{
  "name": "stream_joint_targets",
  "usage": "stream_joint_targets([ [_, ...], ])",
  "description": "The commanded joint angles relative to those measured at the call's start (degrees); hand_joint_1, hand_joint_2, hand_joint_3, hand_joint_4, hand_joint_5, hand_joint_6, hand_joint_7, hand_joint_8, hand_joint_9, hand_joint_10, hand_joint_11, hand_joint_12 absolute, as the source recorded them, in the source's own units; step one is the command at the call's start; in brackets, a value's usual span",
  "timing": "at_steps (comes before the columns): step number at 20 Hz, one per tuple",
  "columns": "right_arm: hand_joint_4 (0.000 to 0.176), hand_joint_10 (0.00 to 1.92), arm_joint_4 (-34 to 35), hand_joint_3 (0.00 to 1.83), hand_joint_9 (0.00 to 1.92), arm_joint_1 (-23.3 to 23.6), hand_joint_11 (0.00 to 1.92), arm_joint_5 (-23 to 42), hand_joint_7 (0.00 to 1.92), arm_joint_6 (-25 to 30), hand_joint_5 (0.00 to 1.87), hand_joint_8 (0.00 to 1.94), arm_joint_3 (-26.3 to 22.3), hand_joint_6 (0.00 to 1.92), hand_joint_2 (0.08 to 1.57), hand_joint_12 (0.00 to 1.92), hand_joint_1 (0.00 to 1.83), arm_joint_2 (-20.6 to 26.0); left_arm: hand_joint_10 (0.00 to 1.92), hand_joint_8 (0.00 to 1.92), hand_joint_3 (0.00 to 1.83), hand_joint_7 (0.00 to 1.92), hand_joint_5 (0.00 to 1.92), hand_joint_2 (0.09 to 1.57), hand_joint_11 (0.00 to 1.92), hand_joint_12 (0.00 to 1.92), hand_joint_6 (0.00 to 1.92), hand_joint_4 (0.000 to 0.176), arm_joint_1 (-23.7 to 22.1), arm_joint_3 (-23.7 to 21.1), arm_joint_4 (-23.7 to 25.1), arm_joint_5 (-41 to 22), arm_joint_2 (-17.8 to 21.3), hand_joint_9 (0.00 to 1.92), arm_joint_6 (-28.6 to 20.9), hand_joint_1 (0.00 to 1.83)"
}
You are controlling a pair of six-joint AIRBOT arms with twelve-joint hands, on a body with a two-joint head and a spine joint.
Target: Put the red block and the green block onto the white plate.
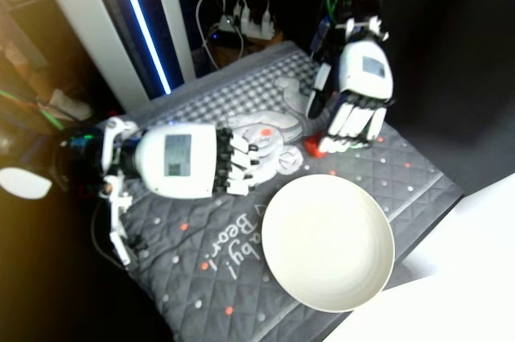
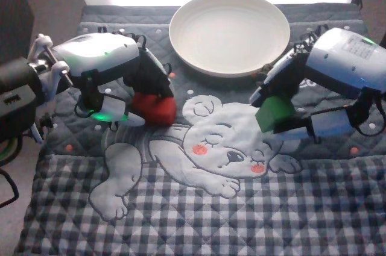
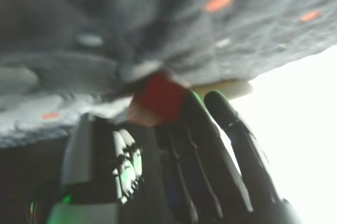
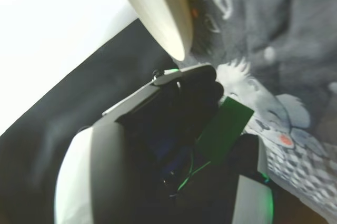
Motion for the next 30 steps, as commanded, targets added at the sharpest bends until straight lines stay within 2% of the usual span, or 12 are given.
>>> stream_joint_targets([
  [1,0.000,0.45,2.0,0.00,1.27,-0.6,0.91,6.3,1.16,0.2,1.31,0.89,0.1,0.20,1.03,1.16,1.29,0.1,0.78,1.13,0.00,1.01,1.06,1.09,0.61,1.43,0.64,0.000,-0.6,0.5,-1.3,-4.3,0.0,0.94,1.7,1.26],
  [5,0.000,1.01,3.6,0.00,1.06,-2.1,0.78,6.3,1.13,0.2,1.36,1.00,0.1,0.01,1.05,1.48,1.29,-0.3,1.23,1.29,0.00,0.93,1.10,1.11,0.55,1.66,0.56,0.000,-0.5,0.4,-2.6,-4.5,-0.2,0.75,3.0,1.27],
  [10,0.000,0.73,4.6,0.00,1.12,-2.3,0.79,6.4,1.14,0.2,1.37,0.95,0.2,0.02,1.04,1.22,1.30,-0.1,1.00,1.22,0.00,0.95,1.34,1.07,0.69,1.51,0.15,0.000,0.2,-1.8,-6.0,-12.2,1.6,0.93,3.0,1.28],
  [13,0.000,1.32,6.0,0.00,0.89,-2.3,0.69,8.0,0.99,0.3,1.33,1.23,2.0,0.03,1.08,1.63,1.28,-1.0,0.82,0.96,0.00,1.08,1.44,1.02,0.73,1.35,0.03,0.000,-2.8,-2.4,-6.6,-19.7,1.3,1.00,3.0,1.28],
  [15,0.000,1.01,7.3,0.00,0.99,-2.2,0.78,9.4,1.08,0.3,1.22,1.01,3.4,0.37,1.06,1.34,1.30,-2.0,1.21,1.32,0.00,0.91,1.39,1.08,0.77,1.59,0.00,0.000,-5.3,-2.0,-6.7,-22.5,0.4,0.92,3.0,1.27],
  [17,0.000,1.72,10.7,0.00,0.94,-2.2,0.90,11.2,1.01,0.3,1.25,1.21,5.8,0.21,1.08,1.87,1.28,-3.1,0.97,1.11,0.00,1.02,1.42,1.04,0.92,1.32,0.02,0.000,-6.9,0.3,-8.8,-23.4,-1.7,1.02,3.3,1.28],
  [18,0.000,1.70,13.2,0.00,0.96,-2.2,0.91,11.8,1.04,0.3,1.26,1.16,7.6,0.19,1.07,1.87,1.28,-4.4,0.92,0.84,0.00,1.08,1.42,1.02,0.97,1.19,0.06,0.000,-7.4,2.1,-10.2,-23.4,-3.1,1.09,3.3,1.38],
  [19,0.000,1.25,16.7,0.00,1.06,-2.0,0.91,11.8,1.18,0.3,1.18,0.63,11.0,0.44,1.04,1.43,1.37,-6.6,0.89,1.07,0.00,1.05,1.40,1.04,0.96,1.27,0.03,0.000,-8.3,5.9,-12.6,-22.1,-5.9,1.10,3.3,1.31],
  [22,0.000,0.42,18.1,0.00,1.30,3.9,1.18,7.6,1.30,0.5,1.11,0.42,15.8,0.75,1.03,0.68,1.30,-9.5,0.89,1.06,0.00,1.05,1.43,1.03,0.87,1.28,0.02,0.000,-11.1,13.0,-15.4,-16.8,-10.7,1.09,3.2,1.29],
  [27,0.000,1.06,17.1,0.00,1.08,10.0,1.02,-2.0,1.11,0.5,0.98,0.67,25.9,0.81,1.07,0.96,1.39,-17.1,0.90,1.03,0.00,1.10,1.39,1.04,0.76,1.38,0.01,0.000,-12.8,24.2,-16.3,-8.5,-18.4,1.04,0.0,1.30],
  [28,0.000,0.66,17.1,0.00,1.19,10.1,1.05,-2.5,1.18,0.6,1.02,0.78,26.0,0.75,1.06,1.00,1.31,-17.3,0.83,0.96,0.00,1.13,1.39,1.03,0.66,1.39,0.01,0.000,-12.8,25.5,-16.3,-7.2,-19.5,1.01,-0.6,1.29],
  [30,0.000,0.61,15.3,0.00,1.27,10.1,1.01,-2.5,1.16,1.6,1.06,0.93,25.7,0.60,1.07,1.28,1.29,-17.3,0.67,0.87,0.00,1.12,1.43,1.02,0.59,1.36,0.04,0.000,-11.8,25.8,-16.3,-7.0,-19.4,1.00,-2.4,1.27],
])
